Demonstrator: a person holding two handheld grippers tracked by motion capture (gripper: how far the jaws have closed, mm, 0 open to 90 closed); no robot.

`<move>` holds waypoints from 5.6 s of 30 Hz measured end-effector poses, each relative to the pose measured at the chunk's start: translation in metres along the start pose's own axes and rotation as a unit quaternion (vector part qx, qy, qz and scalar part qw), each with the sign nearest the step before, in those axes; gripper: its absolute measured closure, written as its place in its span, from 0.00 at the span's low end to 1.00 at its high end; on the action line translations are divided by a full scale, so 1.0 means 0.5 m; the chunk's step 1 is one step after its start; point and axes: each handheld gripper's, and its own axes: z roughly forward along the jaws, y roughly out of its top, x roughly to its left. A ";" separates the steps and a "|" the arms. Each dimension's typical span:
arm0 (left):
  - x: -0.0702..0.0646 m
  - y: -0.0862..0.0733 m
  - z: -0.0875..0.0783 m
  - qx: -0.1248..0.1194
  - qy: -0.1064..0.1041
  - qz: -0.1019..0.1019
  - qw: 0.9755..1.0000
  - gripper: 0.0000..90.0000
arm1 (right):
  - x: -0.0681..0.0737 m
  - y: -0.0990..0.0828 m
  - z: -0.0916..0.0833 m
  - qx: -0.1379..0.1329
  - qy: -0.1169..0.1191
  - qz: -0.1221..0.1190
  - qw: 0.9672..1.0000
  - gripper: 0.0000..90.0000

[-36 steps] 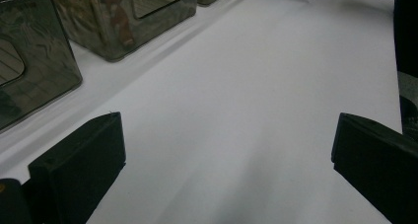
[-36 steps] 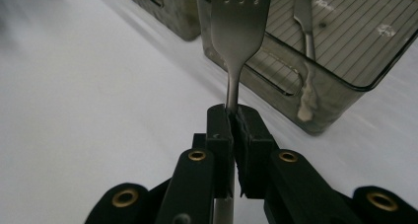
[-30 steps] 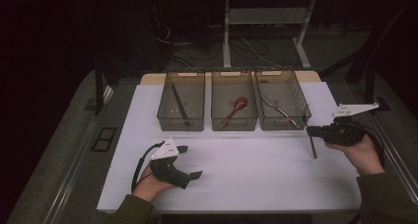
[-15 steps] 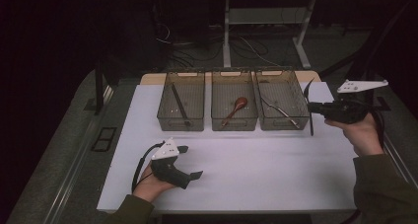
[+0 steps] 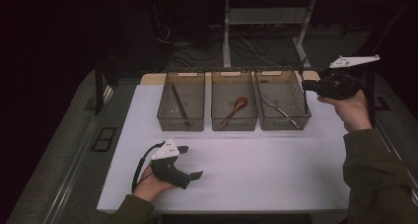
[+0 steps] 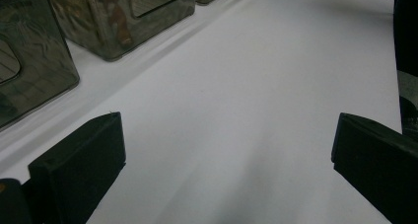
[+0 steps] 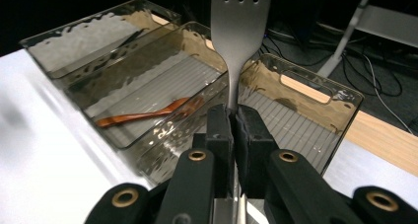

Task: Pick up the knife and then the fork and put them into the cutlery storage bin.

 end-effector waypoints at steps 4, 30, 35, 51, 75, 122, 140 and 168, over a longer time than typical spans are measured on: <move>-0.001 0.000 0.001 -0.001 0.000 0.000 1.000 0.00 | -0.009 0.013 0.026 0.016 -0.012 -0.001 1.000 0.93; -0.001 0.000 0.000 0.001 -0.002 0.000 1.000 0.00 | -0.069 -0.035 0.174 0.171 -0.046 0.034 0.984 0.93; 0.000 0.000 0.001 0.001 -0.001 0.000 1.000 0.00 | -0.077 -0.045 0.190 0.188 -0.049 0.045 0.980 0.93; -0.002 0.000 0.002 0.001 -0.002 0.001 1.000 0.00 | -0.089 -0.057 0.220 0.204 -0.058 0.063 0.975 0.92; -0.002 0.000 0.001 0.004 -0.001 0.004 1.000 0.00 | -0.079 -0.055 0.136 0.081 -0.039 0.070 0.993 0.41; 0.002 -0.007 -0.009 -0.001 0.004 0.005 1.000 0.00 | 0.099 -0.198 0.057 -0.015 0.021 0.006 1.000 0.20; 0.002 -0.008 -0.009 0.000 0.001 0.005 1.000 0.00 | 0.148 -0.271 0.034 -0.015 0.027 -0.011 0.999 0.20; -0.002 -0.007 -0.007 0.001 0.001 0.004 1.000 0.00 | 0.205 -0.356 0.008 -0.015 0.046 0.001 0.999 0.15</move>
